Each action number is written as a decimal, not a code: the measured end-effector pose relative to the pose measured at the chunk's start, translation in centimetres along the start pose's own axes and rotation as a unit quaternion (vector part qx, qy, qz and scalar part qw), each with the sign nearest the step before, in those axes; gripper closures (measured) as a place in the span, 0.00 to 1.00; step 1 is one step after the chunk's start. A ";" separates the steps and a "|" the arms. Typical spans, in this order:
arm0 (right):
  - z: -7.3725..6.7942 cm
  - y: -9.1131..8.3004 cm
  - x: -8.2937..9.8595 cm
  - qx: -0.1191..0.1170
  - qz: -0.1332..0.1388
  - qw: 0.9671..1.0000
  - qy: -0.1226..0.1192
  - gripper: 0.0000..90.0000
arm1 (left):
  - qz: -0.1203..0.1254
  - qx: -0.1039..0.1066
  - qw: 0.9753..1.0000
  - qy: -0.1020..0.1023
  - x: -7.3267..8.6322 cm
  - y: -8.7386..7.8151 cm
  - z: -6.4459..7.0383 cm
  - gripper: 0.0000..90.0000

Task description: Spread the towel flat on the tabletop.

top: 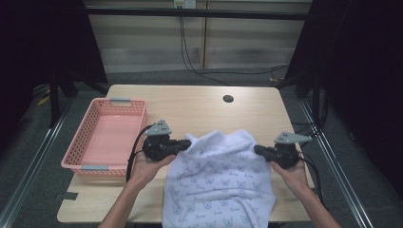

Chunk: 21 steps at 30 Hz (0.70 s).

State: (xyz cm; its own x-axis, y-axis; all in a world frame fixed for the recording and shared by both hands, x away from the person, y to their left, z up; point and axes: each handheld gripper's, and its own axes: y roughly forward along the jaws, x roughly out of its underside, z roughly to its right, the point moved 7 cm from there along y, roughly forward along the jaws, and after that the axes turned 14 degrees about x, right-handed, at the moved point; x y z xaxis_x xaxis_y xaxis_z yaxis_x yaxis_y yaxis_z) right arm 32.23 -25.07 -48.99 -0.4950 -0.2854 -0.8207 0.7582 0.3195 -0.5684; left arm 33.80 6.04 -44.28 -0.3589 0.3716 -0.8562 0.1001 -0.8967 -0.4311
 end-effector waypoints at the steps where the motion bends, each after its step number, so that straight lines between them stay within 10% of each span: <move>1: -0.3 -0.5 0.8 -0.007 -0.004 1.000 0.001 0.96 | -0.009 0.007 1.000 -0.002 1.1 0.1 0.7 0.94; 9: -3.5 -3.8 7.4 -0.047 -0.090 0.994 -0.029 0.84 | -0.134 0.041 0.989 -0.034 9.8 1.9 4.4 0.88; 16: -0.3 -1.5 3.4 -0.014 -0.034 0.999 0.001 0.68 | -0.049 0.016 0.997 -0.061 7.7 -0.7 2.5 0.63; 21: 1.3 3.2 2.0 0.020 -0.049 0.999 -0.013 0.60 | -0.029 0.014 0.996 -0.083 6.7 -0.3 0.7 0.65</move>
State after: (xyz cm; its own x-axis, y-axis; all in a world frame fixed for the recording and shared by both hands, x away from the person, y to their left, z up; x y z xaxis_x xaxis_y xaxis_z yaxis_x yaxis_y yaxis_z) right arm 34.21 -25.77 -52.42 -0.5570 -0.3373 -0.7589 0.7232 0.2522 -0.6429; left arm 30.67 8.60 -49.72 -0.5112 0.3804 -0.7707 0.0494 -0.8822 -0.4682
